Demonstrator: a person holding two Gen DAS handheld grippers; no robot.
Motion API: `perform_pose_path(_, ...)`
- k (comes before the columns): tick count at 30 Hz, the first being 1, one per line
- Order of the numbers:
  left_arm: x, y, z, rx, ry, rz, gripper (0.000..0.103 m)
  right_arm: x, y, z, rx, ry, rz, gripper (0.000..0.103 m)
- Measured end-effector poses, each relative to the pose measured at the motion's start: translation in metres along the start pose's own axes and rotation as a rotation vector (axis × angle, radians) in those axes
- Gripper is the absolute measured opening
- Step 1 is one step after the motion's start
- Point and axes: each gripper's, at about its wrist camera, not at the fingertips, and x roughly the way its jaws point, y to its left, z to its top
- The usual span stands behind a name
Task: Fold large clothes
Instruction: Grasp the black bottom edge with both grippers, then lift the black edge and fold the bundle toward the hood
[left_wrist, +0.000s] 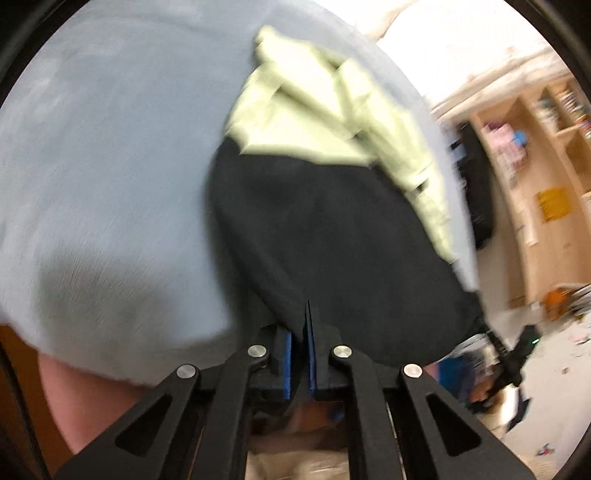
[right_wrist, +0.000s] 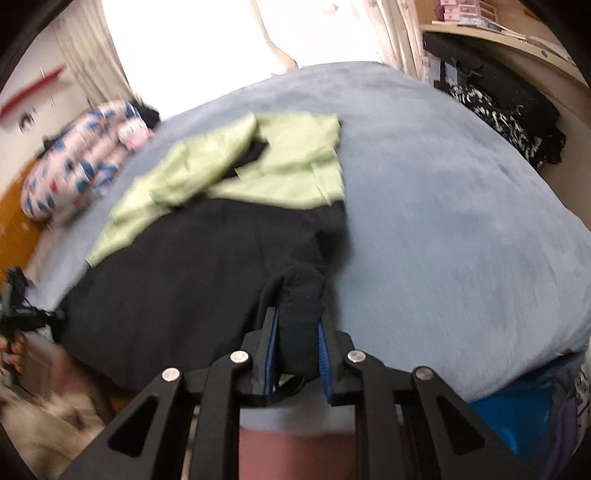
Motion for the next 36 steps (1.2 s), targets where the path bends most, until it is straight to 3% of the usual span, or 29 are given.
perform_pose_path(3,-0.019,-0.023,0.03,-0.022,-0.088,-0.075,0.004,-0.01,0.006,0.029,0.037,-0.069,0.059,0.016)
perform_pose_path(6,-0.038,-0.041,0.068,-0.046,-0.187,-0.092,0.003,-0.011,0.009,0.065,0.079,-0.126,0.097,0.016)
perform_pose_path(10,-0.064,-0.053,0.13,-0.083,-0.344,-0.076,0.002,0.005,0.013,0.127,0.089,-0.17,0.09,0.016)
perform_pose_path(13,-0.07,-0.057,0.174,-0.093,-0.398,-0.044,0.002,0.034,0.015,0.175,0.099,-0.161,0.079,0.016)
perform_pose_path(15,-0.069,-0.056,0.202,-0.078,-0.43,0.024,0.002,0.053,0.019,0.197,0.09,-0.157,0.045,0.016)
perform_pose_path(18,-0.039,-0.052,0.23,-0.046,-0.365,0.051,0.002,0.1,0.019,0.227,0.117,-0.114,-0.008,0.016)
perform_pose_path(21,-0.01,-0.05,0.229,0.022,-0.291,0.076,0.002,0.142,0.016,0.24,0.132,-0.062,-0.059,0.016)
perform_pose_path(26,0.021,-0.047,0.185,0.23,-0.183,0.17,0.007,0.197,0.003,0.243,0.162,0.008,-0.133,0.016)
perform_pose_path(30,0.035,-0.032,0.154,0.309,-0.094,0.21,0.008,0.229,-0.012,0.245,0.212,0.034,-0.23,0.015)
perform_pose_path(36,0.041,-0.031,0.11,0.494,-0.006,0.25,0.013,0.253,-0.03,0.233,0.25,0.102,-0.262,0.015)
